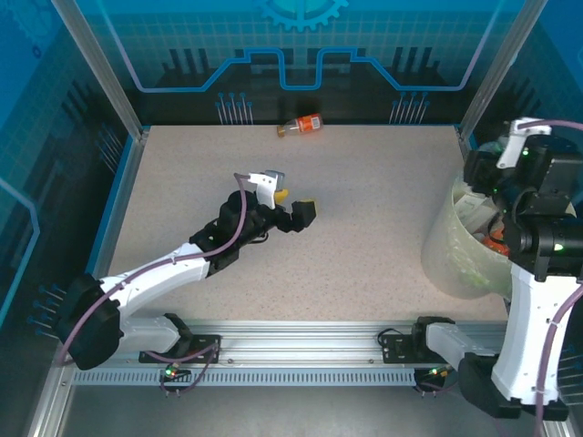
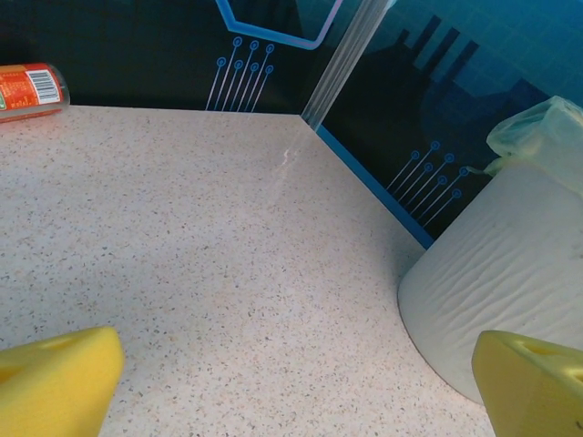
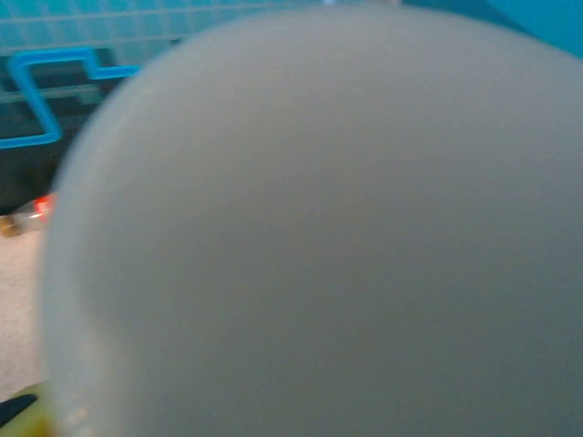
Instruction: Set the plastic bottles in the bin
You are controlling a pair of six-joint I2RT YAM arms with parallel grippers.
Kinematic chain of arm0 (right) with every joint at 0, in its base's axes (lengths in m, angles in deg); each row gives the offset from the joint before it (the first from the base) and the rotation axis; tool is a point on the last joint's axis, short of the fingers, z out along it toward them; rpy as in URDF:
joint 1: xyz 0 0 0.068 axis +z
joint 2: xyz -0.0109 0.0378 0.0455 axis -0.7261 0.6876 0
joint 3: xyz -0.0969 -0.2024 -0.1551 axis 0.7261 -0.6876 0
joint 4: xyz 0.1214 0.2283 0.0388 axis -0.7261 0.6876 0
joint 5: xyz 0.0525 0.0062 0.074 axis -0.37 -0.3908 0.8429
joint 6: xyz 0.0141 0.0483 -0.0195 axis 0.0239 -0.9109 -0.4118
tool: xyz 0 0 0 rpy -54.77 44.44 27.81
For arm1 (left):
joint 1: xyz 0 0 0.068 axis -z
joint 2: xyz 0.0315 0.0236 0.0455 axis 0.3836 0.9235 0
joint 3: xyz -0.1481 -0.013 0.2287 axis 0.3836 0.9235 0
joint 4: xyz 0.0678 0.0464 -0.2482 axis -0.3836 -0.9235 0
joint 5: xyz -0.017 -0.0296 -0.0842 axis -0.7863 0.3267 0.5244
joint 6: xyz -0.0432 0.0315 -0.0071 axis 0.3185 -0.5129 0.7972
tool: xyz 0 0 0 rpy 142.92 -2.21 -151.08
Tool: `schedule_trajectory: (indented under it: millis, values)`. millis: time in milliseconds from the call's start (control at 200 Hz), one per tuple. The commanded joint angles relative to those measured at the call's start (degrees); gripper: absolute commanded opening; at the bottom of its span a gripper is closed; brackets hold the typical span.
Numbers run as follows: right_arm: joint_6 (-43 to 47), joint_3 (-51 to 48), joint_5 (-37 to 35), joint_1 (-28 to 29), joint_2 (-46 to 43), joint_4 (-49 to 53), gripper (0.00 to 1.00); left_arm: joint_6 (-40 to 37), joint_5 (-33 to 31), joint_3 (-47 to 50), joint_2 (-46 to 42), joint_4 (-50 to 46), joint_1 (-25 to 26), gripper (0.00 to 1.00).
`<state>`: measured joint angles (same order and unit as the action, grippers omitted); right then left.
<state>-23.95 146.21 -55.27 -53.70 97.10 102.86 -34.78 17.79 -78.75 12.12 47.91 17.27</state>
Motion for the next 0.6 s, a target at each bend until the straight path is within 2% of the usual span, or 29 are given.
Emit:
schedule_trajectory:
  millis: [0, 110, 240, 330, 430, 590]
  values:
    - [2.0, 1.9, 8.2, -6.6, 3.4, 6.5, 0.41, 2.4, -0.1, 0.2, 0.4, 2.1, -1.0, 0.99]
    - [2.2, 3.2, 10.8, -10.3, 6.7, 10.3, 0.43, 2.8, -0.3, 0.9, -0.5, 1.4, -1.6, 0.99]
    - [1.1, 8.2, 8.6, -11.6, 12.9, 19.2, 0.44, 3.9, -0.1, 1.9, -1.7, 0.7, -3.0, 0.99]
    - [0.4, 6.7, 7.6, -11.6, 15.5, 21.3, 0.46, 4.5, 0.6, 2.0, -1.9, 0.2, -4.0, 0.99]
    - [-0.4, 3.8, 6.9, -11.9, 17.3, 19.5, 0.6, 5.2, 1.3, 1.9, -1.8, -0.1, -4.8, 0.99]
    - [-2.2, 4.1, 8.2, -15.8, 18.7, 13.6, 0.9, 6.0, 1.7, 2.2, -1.9, 0.2, -5.0, 0.99]
